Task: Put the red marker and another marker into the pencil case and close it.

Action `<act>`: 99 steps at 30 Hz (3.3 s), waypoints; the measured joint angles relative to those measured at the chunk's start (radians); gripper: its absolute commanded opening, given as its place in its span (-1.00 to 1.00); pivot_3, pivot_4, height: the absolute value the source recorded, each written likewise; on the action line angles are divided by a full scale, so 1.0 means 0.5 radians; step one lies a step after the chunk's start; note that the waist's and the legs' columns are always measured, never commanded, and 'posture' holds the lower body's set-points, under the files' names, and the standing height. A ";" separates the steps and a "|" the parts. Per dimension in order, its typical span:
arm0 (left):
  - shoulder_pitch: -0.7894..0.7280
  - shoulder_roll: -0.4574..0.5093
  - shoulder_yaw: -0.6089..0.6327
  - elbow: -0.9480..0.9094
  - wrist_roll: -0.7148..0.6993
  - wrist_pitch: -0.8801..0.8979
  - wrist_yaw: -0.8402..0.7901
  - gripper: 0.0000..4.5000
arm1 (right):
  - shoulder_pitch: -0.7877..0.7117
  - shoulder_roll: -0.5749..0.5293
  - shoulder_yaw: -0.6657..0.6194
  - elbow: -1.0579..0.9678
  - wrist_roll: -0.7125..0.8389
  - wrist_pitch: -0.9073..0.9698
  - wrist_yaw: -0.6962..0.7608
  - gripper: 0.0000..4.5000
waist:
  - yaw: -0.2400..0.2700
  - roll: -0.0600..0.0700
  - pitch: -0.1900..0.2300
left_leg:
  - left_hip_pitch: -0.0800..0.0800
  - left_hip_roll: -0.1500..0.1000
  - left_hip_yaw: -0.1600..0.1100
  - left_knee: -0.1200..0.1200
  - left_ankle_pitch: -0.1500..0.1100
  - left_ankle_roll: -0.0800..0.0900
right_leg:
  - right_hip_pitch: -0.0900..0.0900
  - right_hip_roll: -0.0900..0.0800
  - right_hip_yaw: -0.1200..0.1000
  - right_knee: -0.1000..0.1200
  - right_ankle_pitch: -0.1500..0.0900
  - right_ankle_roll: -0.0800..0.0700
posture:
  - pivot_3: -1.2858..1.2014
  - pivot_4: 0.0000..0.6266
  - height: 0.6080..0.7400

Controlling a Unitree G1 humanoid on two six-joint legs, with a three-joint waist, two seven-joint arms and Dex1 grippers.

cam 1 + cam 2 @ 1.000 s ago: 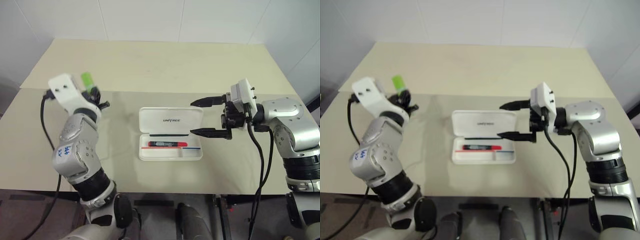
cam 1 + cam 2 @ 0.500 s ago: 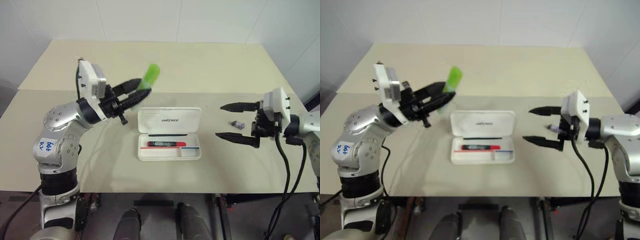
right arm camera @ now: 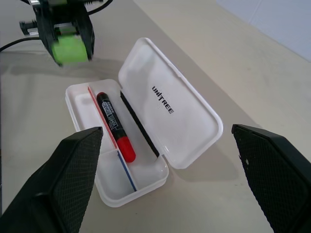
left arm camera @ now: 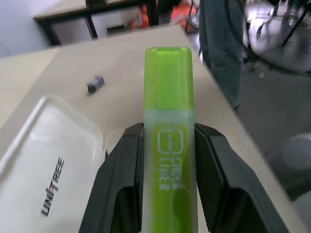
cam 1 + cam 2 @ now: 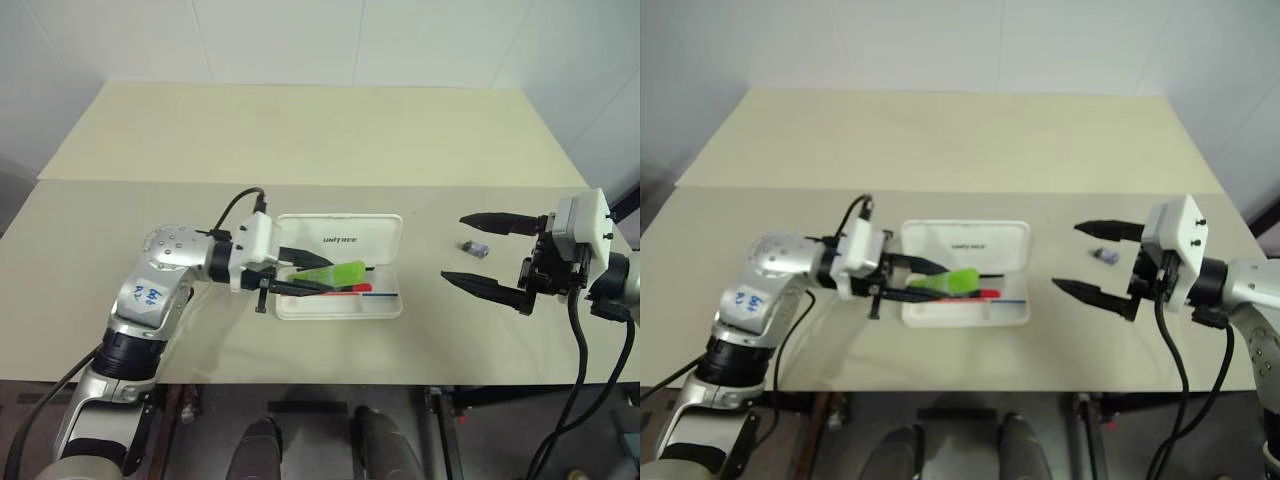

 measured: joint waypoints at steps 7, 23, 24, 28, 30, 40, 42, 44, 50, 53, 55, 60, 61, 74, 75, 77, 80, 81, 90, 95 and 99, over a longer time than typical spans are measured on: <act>-0.013 -0.067 -0.141 0.174 0.180 -0.148 0.034 -0.55 | 0.038 0.010 0.001 -0.080 0.059 0.032 -0.119 1.00 | 0.001 0.000 0.000 | 0.000 0.000 0.000 -0.001 0.000 0.000 | 0.000 0.000 0.000 0.001 0.002 0.004 | 0.03 -0.52 1.00; 0.004 -0.052 -0.269 0.273 0.334 -0.174 0.014 -0.55 | 0.037 0.026 0.026 -0.119 0.108 0.039 -0.247 1.00 | 0.000 0.000 0.000 | 0.000 0.000 0.000 -0.001 0.000 0.000 | 0.000 0.000 0.000 0.001 0.002 0.003 | 0.03 -0.52 1.00; 0.004 -0.046 -0.272 0.273 0.338 -0.170 0.008 -0.55 | 0.037 0.027 0.028 -0.119 0.108 0.039 -0.250 1.00 | 0.000 0.000 0.000 | 0.000 0.000 0.000 -0.001 0.000 0.000 | 0.000 0.000 0.000 0.001 0.002 0.003 | 0.03 -0.52 1.00; 0.004 -0.005 -0.284 0.278 0.369 -0.149 0.006 -0.55 | 0.032 0.035 0.046 -0.119 0.108 0.038 -0.260 1.00 | 0.001 0.000 0.000 | 0.000 0.000 0.000 -0.001 0.000 0.000 | 0.000 0.000 0.000 0.002 0.002 0.003 | 0.03 -0.52 1.00; 0.004 -0.003 -0.284 0.278 0.376 -0.135 0.005 -0.55 | 0.029 0.042 0.063 -0.120 0.108 0.037 -0.264 1.00 | 0.001 0.000 0.000 | 0.000 0.000 0.000 -0.001 0.000 0.000 | 0.000 0.000 0.000 0.002 0.002 0.003 | 0.03 -0.52 1.00; 0.000 0.005 -0.286 0.302 0.416 -0.129 -0.011 0.34 | -0.003 0.051 0.087 -0.120 0.108 0.033 -0.273 1.00 | 0.001 0.000 0.000 | 0.000 0.000 0.000 -0.001 0.000 0.000 | 0.000 0.000 0.000 0.002 0.001 0.003 | 0.03 -0.52 1.00; -0.006 -0.001 -0.286 0.345 0.429 -0.136 0.003 0.68 | -0.005 0.054 0.087 -0.120 0.108 0.032 -0.278 1.00 | 0.001 0.000 0.000 | 0.000 0.000 0.000 -0.001 0.000 0.000 | 0.000 0.000 0.000 0.002 0.001 0.003 | 0.03 -0.52 1.00; -0.007 -0.017 -0.286 0.353 0.436 -0.138 0.009 0.96 | -0.005 0.056 0.087 -0.120 0.108 0.032 -0.280 1.00 | 0.001 0.000 0.000 | 0.000 0.000 0.000 -0.001 0.000 0.000 | 0.000 0.000 0.000 0.002 0.001 0.003 | 0.03 -0.52 1.00; -0.012 -0.079 -0.279 0.339 0.405 -0.106 0.025 0.96 | -0.016 0.070 0.098 -0.117 0.107 0.031 -0.281 1.00 | 0.001 0.000 0.000 | 0.000 0.000 0.000 -0.001 0.000 0.000 | 0.000 0.000 0.000 0.002 0.002 0.003 | 0.03 -0.52 1.00; -0.013 -0.092 -0.252 0.296 0.327 -0.040 0.021 0.96 | -0.032 0.077 0.109 -0.098 0.104 0.025 -0.279 1.00 | 0.000 0.000 0.000 | 0.000 0.000 0.000 -0.001 0.000 0.000 | 0.000 0.000 0.000 0.002 0.002 0.003 | 0.03 -0.52 1.00; -0.021 -0.118 -0.177 0.230 0.195 0.048 0.014 0.96 | -0.056 0.083 0.132 -0.009 0.087 -0.003 -0.257 1.00 | 0.000 0.000 0.000 | 0.000 0.000 0.000 -0.001 0.000 0.000 | 0.000 0.000 0.000 0.002 0.002 0.003 | 0.03 -0.52 1.00; -0.092 -0.062 0.008 0.123 -0.072 0.229 -0.038 0.99 | -0.098 0.067 0.179 0.382 -0.072 -0.124 -0.139 1.00 | -0.001 0.000 0.000 | 0.001 0.000 0.000 -0.001 0.000 0.001 | 0.000 0.000 0.000 0.004 0.002 0.004 | 0.03 -0.52 1.00; -0.100 -0.054 0.039 0.112 -0.101 0.251 -0.040 0.99 | -0.099 0.053 0.181 0.439 -0.105 -0.149 -0.119 1.00 | -0.001 0.000 0.000 | 0.002 0.000 0.000 -0.001 0.000 0.001 | 0.000 0.000 0.000 0.005 0.002 0.005 | 0.03 -0.52 1.00; -0.419 0.150 0.381 0.037 -0.410 0.651 0.110 0.99 | -0.678 0.098 0.508 1.779 -0.593 -0.695 0.220 1.00 | -0.044 0.002 0.001 | 0.003 0.000 0.000 -0.005 0.001 -0.001 | -0.001 0.001 0.000 0.006 0.015 0.029 | 0.03 -0.52 1.00; -0.419 0.160 0.382 0.037 -0.410 0.652 0.110 0.99 | -0.705 0.109 0.524 1.847 -0.619 -0.727 0.235 1.00 | -0.049 0.002 0.001 | 0.003 0.000 0.000 -0.006 0.001 -0.001 | -0.001 0.000 0.000 0.005 0.015 0.029 | 0.03 -0.52 1.00; -0.419 0.177 0.382 0.037 -0.410 0.653 0.107 0.99 | -0.753 0.134 0.554 1.966 -0.657 -0.778 0.260 1.00 | -0.053 0.002 0.001 | 0.002 0.000 0.000 -0.006 0.001 -0.001 | -0.001 0.000 0.000 0.005 0.015 0.030 | 0.03 -0.52 1.00; -0.415 0.254 0.378 0.031 -0.410 0.673 0.075 0.99 | -0.917 0.192 0.615 2.236 -0.754 -0.888 0.291 1.00 | -0.066 0.003 0.002 | 0.002 0.000 0.001 -0.005 0.001 -0.001 | -0.001 0.000 0.000 0.005 0.015 0.031 | 0.03 -0.52 1.00; -0.414 0.278 0.382 0.022 -0.411 0.677 0.066 0.99 | -0.968 0.201 0.638 2.337 -0.794 -0.933 0.296 1.00 | -0.069 0.003 0.002 | 0.003 0.000 0.001 -0.006 0.001 -0.002 | -0.001 0.000 0.000 0.005 0.015 0.031 | 0.03 -0.52 1.00; -0.398 0.343 0.388 -0.057 -0.436 0.712 0.071 0.99 | -1.294 0.257 0.649 3.011 -1.013 -1.266 0.269 1.00 | -0.070 0.005 0.003 | 0.003 0.000 0.001 -0.007 0.001 -0.002 | -0.001 0.000 0.000 0.006 0.015 0.030 | 0.03 -0.52 1.00; -0.394 0.371 0.393 -0.136 -0.470 0.740 0.101 0.99 | -1.354 0.288 0.657 3.218 -1.139 -1.341 0.179 1.00 | -0.084 0.005 0.003 | 0.002 0.000 0.000 -0.007 0.001 -0.002 | -0.001 0.000 0.000 0.006 0.015 0.031 | 0.03 -0.52 1.00; -0.392 0.385 0.417 -0.141 -0.488 0.746 0.113 0.99 | -1.387 0.301 0.670 3.279 -1.187 -1.371 0.167 1.00 | -0.104 0.005 0.003 | 0.003 0.000 0.000 -0.006 0.002 -0.003 | 0.000 0.000 0.000 0.006 0.015 0.031 | 0.03 -0.52 1.00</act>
